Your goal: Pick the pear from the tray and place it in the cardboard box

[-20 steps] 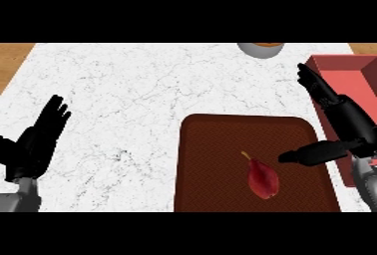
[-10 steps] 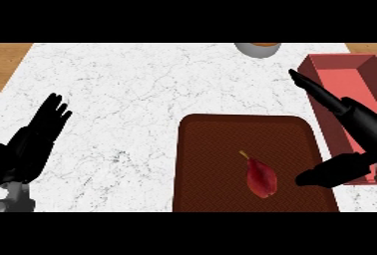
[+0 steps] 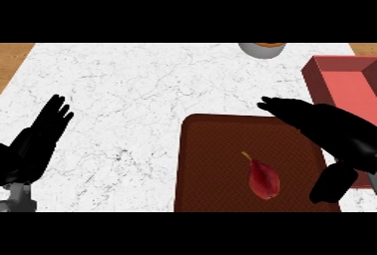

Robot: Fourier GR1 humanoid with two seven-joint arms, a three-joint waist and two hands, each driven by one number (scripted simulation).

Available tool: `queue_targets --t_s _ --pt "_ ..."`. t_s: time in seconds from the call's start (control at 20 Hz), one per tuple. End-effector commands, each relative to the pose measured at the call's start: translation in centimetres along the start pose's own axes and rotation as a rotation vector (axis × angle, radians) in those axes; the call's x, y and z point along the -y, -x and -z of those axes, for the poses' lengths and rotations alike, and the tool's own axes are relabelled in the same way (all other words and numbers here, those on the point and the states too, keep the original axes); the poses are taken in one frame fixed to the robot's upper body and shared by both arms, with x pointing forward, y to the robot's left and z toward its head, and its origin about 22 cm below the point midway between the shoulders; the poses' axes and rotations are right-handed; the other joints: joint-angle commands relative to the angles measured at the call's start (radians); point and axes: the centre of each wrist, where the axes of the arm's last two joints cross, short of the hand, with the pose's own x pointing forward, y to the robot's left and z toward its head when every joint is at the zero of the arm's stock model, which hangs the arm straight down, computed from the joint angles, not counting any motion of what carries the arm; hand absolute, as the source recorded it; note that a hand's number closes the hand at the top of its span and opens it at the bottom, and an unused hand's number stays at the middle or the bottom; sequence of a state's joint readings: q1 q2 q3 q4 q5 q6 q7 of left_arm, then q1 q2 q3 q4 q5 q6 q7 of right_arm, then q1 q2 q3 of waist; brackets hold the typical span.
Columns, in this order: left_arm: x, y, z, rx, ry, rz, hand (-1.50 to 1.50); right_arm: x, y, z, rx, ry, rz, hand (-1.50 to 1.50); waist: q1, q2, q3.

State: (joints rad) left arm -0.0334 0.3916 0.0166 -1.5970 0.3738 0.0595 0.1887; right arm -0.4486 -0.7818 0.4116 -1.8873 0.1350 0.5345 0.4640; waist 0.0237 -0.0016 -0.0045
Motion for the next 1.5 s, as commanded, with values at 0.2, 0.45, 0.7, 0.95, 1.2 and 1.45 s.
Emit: queue_targets --t_s 0.2,0.45,0.7,0.95,1.2,1.45 --pt "-0.8 0.4 -0.2 0.004 -0.007 -0.016 0.0 -0.7 -5.5 3.9 -0.169 -0.22 -0.138 -1.5 -0.008 0.0 0.002" --pt "-0.6 0.7 -0.7 0.007 -0.011 0.001 0.0 -0.2 -5.5 5.4 -0.216 -0.304 -0.079 -1.5 -0.017 0.0 0.003" --pt "-1.1 0.6 -1.2 0.004 -0.021 -0.005 0.0 -1.1 -4.7 5.7 -0.263 -0.346 -0.089 -1.5 -0.02 -0.002 0.004" --pt "-0.1 0.8 -2.1 0.003 -0.003 -0.006 0.0 -3.4 -4.4 5.9 -0.288 -0.384 -0.111 -1.5 -0.019 -0.002 0.004" --pt "0.9 -0.5 -1.2 -0.005 -0.012 -0.025 0.0 -3.4 -3.6 6.7 -0.266 -0.367 -0.118 -1.5 -0.021 0.001 0.005" --pt "0.0 -0.1 0.6 0.0 -0.01 -0.015 0.0 -4.7 -5.3 6.8 -0.229 -0.338 -0.103 -1.5 -0.025 0.002 0.004"
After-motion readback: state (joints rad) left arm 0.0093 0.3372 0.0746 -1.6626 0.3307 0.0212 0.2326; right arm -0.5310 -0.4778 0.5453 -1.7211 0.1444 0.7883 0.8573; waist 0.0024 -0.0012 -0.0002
